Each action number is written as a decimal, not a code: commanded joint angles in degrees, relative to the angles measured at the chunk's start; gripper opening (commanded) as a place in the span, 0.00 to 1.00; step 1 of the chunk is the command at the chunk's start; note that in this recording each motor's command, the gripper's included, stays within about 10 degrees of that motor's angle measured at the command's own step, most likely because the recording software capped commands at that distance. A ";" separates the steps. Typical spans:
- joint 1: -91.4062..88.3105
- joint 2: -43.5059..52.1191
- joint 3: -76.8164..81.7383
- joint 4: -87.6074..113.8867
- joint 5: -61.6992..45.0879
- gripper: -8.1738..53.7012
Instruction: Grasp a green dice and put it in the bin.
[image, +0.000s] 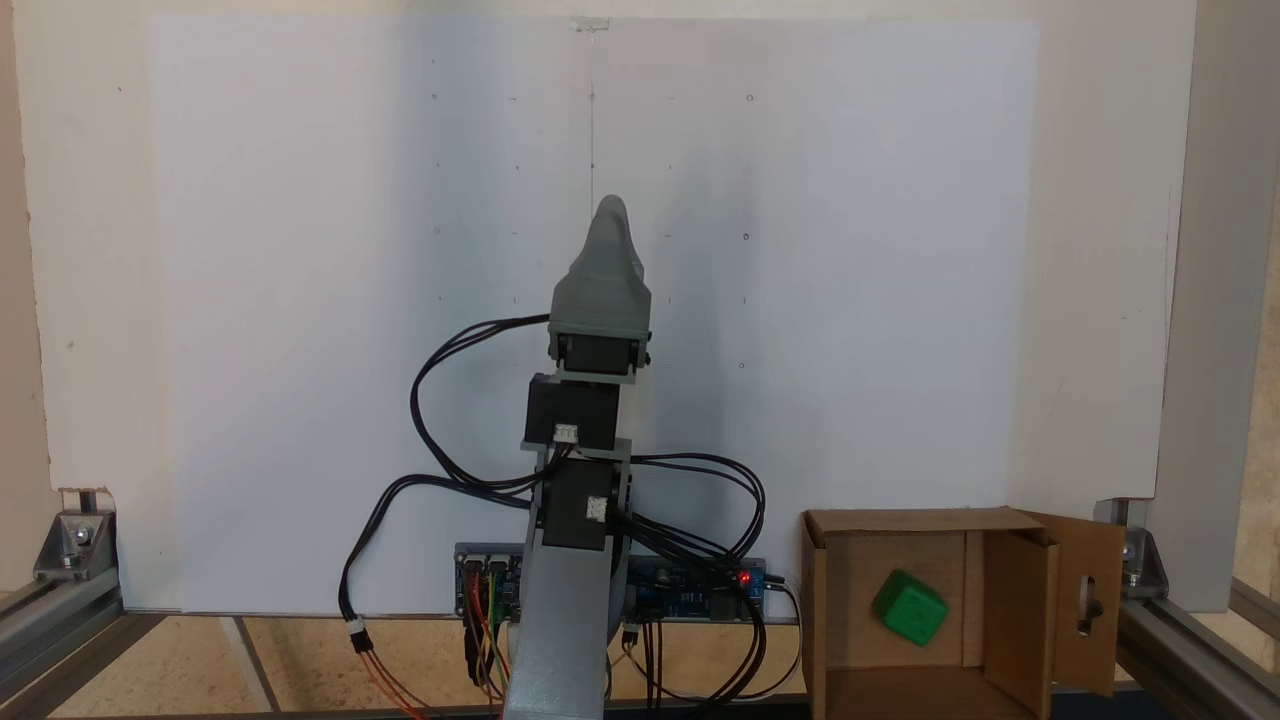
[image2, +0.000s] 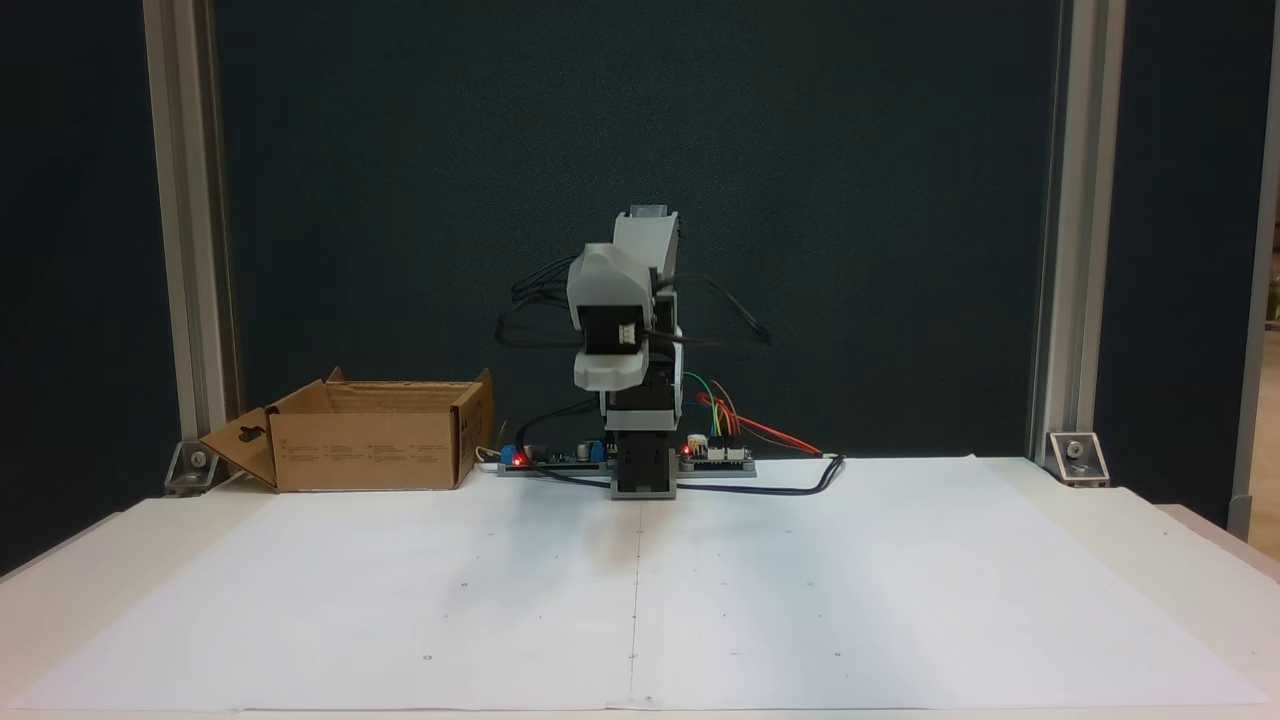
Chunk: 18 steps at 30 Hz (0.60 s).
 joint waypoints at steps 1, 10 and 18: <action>0.00 6.77 0.79 -9.56 -0.18 0.84; 0.35 6.77 12.39 -23.03 -3.08 0.84; 0.53 6.77 17.05 -27.60 -3.08 0.84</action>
